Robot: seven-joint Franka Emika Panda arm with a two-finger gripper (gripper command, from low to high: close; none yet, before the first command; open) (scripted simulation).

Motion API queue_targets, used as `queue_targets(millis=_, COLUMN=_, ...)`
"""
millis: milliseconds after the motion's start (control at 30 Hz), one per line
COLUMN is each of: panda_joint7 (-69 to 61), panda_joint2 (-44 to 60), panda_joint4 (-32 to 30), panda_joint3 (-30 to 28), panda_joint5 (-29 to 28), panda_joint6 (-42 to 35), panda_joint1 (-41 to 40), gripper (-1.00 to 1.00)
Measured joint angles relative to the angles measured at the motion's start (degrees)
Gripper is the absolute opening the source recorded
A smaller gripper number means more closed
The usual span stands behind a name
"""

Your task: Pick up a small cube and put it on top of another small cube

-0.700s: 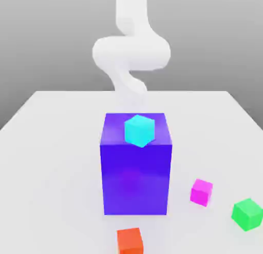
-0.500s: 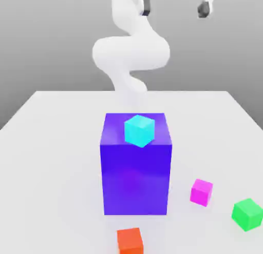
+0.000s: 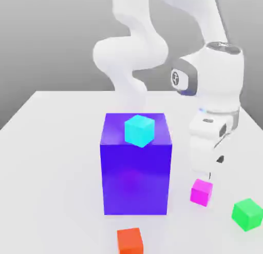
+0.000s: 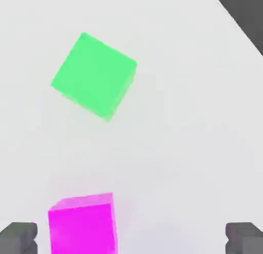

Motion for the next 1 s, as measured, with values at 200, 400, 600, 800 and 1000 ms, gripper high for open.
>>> queue_targets(millis=200, panda_joint7=2.9, panda_joint2=12.5, panda_joint4=1.7, panda_joint3=-4.9, panda_joint5=-4.7, panda_joint6=9.9, panda_joint1=4.0, gripper=0.00)
queue_targets(millis=400, panda_joint7=3.2, panda_joint2=13.7, panda_joint4=1.9, panda_joint3=-5.4, panda_joint5=-5.0, panda_joint6=10.8, panda_joint1=4.5, gripper=-1.00)
queue_targets(millis=600, panda_joint7=1.4, panda_joint2=6.6, panda_joint4=0.5, panda_joint3=-3.3, panda_joint5=-2.6, panda_joint6=5.1, panda_joint1=2.9, gripper=-1.00)
queue_targets(millis=800, panda_joint7=3.3, panda_joint2=1.3, panda_joint4=4.7, panda_joint3=-1.8, panda_joint5=-0.1, panda_joint6=-4.4, panda_joint1=3.5, gripper=-1.00)
queue_targets(millis=1000, panda_joint7=12.0, panda_joint2=4.7, panda_joint4=16.9, panda_joint3=-1.4, panda_joint5=-0.2, panda_joint6=-13.3, panda_joint1=5.6, gripper=-1.00)
